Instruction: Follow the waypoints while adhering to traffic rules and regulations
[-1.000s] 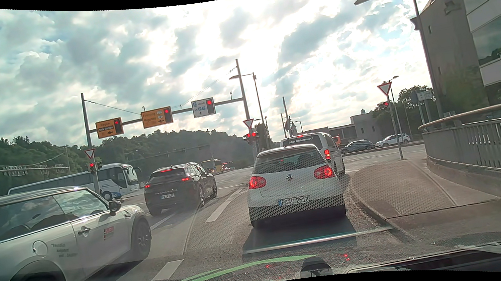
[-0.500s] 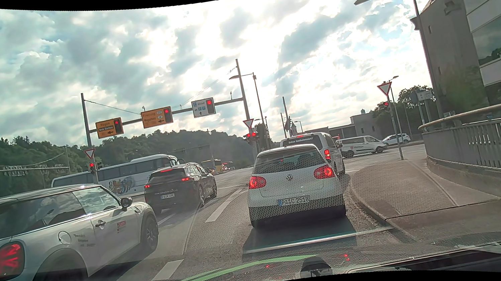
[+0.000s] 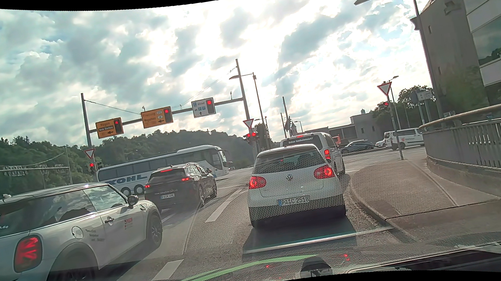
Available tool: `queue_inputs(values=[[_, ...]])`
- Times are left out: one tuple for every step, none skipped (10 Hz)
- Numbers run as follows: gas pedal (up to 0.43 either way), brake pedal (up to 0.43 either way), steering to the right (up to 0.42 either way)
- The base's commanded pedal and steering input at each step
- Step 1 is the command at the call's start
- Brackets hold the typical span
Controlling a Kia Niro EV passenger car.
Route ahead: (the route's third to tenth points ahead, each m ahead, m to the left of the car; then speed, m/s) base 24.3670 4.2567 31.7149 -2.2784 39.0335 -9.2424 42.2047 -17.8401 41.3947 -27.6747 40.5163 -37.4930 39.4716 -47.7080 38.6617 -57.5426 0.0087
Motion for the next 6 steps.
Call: queue_inputs(values=[[0.0,0.47,0.009],[0.0,0.47,0.009],[0.0,0.47,0.009],[0.0,0.47,0.009],[0.0,0.47,0.009],[0.0,0.47,0.009]])
